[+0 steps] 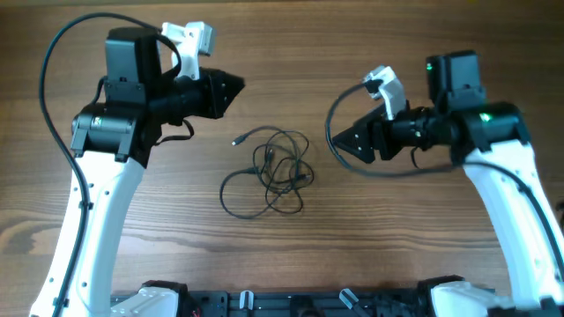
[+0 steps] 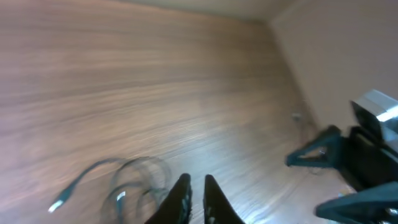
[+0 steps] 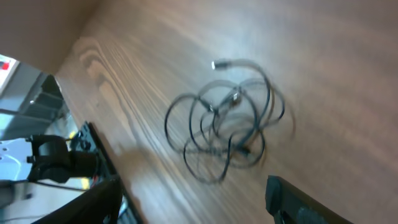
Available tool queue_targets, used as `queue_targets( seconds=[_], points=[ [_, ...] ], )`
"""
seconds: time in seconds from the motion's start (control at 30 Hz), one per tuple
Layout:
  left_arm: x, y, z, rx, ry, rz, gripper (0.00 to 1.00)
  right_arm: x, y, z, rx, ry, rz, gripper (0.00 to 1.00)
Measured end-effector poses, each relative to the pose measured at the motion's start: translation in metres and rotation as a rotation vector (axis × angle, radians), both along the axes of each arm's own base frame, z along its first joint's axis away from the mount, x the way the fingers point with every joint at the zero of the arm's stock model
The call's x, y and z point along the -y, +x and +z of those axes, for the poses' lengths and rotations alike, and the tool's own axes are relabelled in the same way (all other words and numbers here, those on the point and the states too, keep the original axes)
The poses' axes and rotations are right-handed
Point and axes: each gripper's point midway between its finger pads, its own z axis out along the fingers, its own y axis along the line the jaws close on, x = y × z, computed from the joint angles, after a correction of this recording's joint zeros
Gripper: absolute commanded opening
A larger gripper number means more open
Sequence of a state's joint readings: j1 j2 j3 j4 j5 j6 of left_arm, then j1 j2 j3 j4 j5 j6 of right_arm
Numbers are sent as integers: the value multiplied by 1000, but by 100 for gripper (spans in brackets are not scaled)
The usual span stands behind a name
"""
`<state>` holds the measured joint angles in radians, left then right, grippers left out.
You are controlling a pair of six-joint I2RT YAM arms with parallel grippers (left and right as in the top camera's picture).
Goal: Untangle cables
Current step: 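Release the cables and spread both grippers apart, dropping cables on table, then lower the right gripper onto the cable pile and grasp a strand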
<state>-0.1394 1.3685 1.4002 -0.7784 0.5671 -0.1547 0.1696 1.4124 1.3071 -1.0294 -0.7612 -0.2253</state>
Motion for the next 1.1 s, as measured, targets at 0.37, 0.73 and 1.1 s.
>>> queue_targets(
  seconds=[0.37,0.73,1.1],
  points=[
    [-36,-16,-41,-165,185,144,5,-50,-23,-87,-331,-102,140,80],
    [-39,-20,-45,-185,201,152,4,-105,-52,-125,-271,-301,256,90],
    [-38,-15,-41,-158,195,154,4,-131,-25,-169,-215,-306,249,90]
  ],
)
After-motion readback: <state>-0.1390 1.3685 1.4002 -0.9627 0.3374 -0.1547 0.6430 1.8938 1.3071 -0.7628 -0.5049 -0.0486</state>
